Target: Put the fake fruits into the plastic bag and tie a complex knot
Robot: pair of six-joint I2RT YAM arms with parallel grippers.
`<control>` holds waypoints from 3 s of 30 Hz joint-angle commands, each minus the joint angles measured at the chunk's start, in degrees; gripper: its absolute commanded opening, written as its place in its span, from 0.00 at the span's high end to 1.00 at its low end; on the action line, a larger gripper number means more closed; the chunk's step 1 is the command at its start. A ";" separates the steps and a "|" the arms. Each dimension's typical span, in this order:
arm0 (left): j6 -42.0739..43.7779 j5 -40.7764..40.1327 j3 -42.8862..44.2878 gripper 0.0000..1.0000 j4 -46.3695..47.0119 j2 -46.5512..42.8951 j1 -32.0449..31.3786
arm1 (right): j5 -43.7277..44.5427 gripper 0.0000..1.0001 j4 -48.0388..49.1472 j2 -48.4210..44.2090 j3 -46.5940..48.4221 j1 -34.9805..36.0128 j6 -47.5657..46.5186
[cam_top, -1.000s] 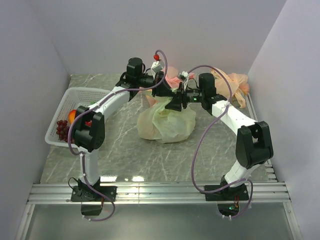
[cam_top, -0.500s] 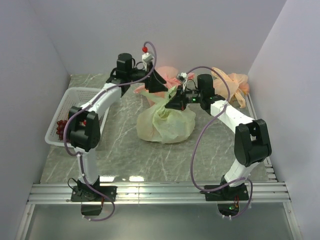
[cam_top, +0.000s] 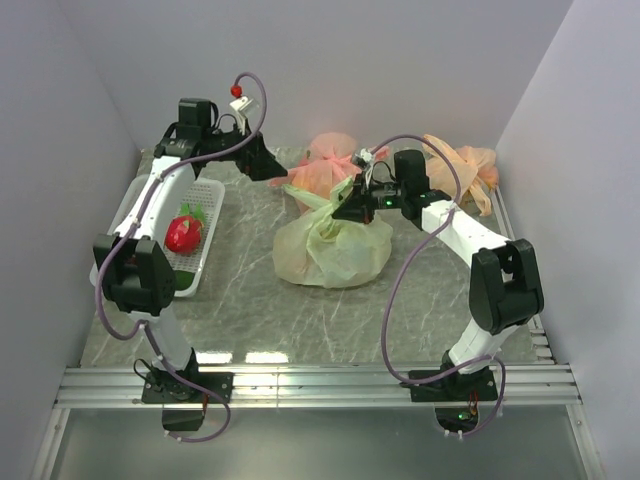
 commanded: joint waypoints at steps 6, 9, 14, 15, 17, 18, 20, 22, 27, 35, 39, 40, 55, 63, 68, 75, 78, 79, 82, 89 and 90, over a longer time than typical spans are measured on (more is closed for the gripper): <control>6.14 3.42 -1.59 0.08 -6.96 1.11 -1.24 | -0.93 1.00 -3.33 -3.72 2.29 -0.25 -9.61; 2.98 2.79 -2.22 0.08 -2.56 2.51 -1.85 | -1.28 1.00 -4.13 -3.72 2.21 -0.16 -11.20; 4.57 2.27 0.86 0.13 -7.13 6.30 -2.65 | -1.46 1.00 -4.21 -4.33 2.11 -0.07 -12.60; 4.12 2.01 0.16 0.13 -6.86 6.39 -2.65 | -1.37 1.00 -4.21 -4.68 2.20 -0.07 -12.95; 1.85 2.36 -1.15 0.17 -5.12 6.21 -2.56 | -1.11 1.00 -3.43 -4.77 1.94 0.02 -12.60; 1.83 2.71 -2.12 0.19 -4.58 5.95 -2.65 | -1.11 1.00 -3.60 -4.77 2.03 0.02 -12.69; 1.05 3.94 -2.83 0.24 -4.75 5.86 -2.65 | -1.02 1.00 -3.68 -4.77 2.12 0.10 -12.60; 0.52 5.69 -3.36 0.35 -4.75 5.77 -2.38 | -0.93 1.00 -3.95 -4.77 2.20 0.02 -12.78; -7.12 9.47 -8.00 0.64 3.93 2.97 -1.59 | -0.49 1.00 -4.13 -4.51 2.20 0.02 -12.52; -14.07 10.27 -10.65 0.85 13.96 0.41 -1.42 | -0.84 1.00 -4.65 -4.07 2.56 0.02 -12.25; -16.36 9.30 -9.86 0.64 14.93 1.37 -1.42 | -1.11 1.00 -5.26 -4.07 2.82 0.10 -12.87; -16.97 9.30 -9.78 0.65 15.11 1.46 -1.42 | -1.11 1.00 -5.36 -4.07 2.82 0.02 -12.87; 19.48 9.32 -7.67 1.00 -12.40 -6.35 -7.19 | 10.47 1.00 -2.19 0.67 6.67 0.19 10.63; 21.71 -3.45 -10.30 0.99 -14.80 -4.43 -16.79 | 21.82 1.00 0.18 0.51 5.29 1.16 24.92; 11.51 -16.16 -17.93 0.99 -1.53 -4.51 -24.33 | 25.61 1.00 2.98 -2.48 1.94 1.25 34.04; -5.96 -33.84 -22.87 0.99 13.51 2.33 -26.82 | 27.20 1.00 8.61 -8.02 -5.51 1.25 45.65; -15.89 -35.70 -24.36 0.99 22.38 3.57 -25.85 | 26.40 1.00 10.20 -9.95 -9.47 1.42 50.40; -21.75 -35.96 -25.15 0.99 25.02 3.66 -25.50 | 26.31 1.00 10.46 -10.48 -10.44 1.51 51.20; -30.55 -31.75 -28.05 0.99 38.02 4.10 -24.09 | 25.61 1.00 12.13 -12.15 -13.17 1.42 53.40; -48.51 -21.47 -28.84 0.98 61.49 10.16 -23.92 | 25.25 1.00 16.17 -12.15 -15.99 1.69 57.44; -50.18 -19.98 -29.28 0.99 64.39 10.34 -23.92 | 25.87 1.00 16.87 -12.24 -16.86 1.77 57.79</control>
